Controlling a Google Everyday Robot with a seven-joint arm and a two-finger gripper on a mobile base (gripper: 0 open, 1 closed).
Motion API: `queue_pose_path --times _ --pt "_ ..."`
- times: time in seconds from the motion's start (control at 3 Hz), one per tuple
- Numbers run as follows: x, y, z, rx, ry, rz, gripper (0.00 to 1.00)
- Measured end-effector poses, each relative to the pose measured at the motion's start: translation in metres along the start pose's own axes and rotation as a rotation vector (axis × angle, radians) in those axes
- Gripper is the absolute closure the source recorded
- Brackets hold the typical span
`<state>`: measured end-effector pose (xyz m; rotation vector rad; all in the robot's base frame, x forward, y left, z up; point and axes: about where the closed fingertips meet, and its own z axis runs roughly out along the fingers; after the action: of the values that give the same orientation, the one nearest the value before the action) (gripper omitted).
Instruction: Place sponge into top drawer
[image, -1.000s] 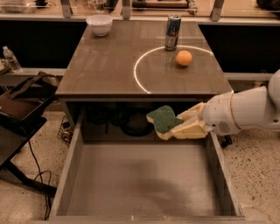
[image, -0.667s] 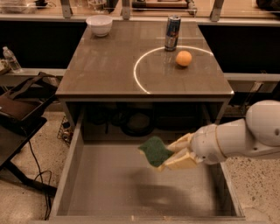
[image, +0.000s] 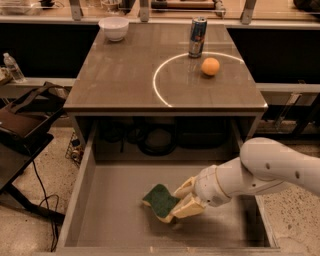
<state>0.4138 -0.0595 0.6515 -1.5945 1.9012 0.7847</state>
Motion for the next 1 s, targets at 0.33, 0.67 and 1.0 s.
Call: queue_pose_path --times 0.33,0.67,1.0 --pt "-0.0012 0.0009 0.0041 -0.008 0.005 -0.008 0.76" --pt "-0.0019 0.0014 0.0049 -0.01 0.006 -0.01 0.53" --pt "-0.0027 0.002 0.0055 -0.012 0.006 -0.012 0.3"
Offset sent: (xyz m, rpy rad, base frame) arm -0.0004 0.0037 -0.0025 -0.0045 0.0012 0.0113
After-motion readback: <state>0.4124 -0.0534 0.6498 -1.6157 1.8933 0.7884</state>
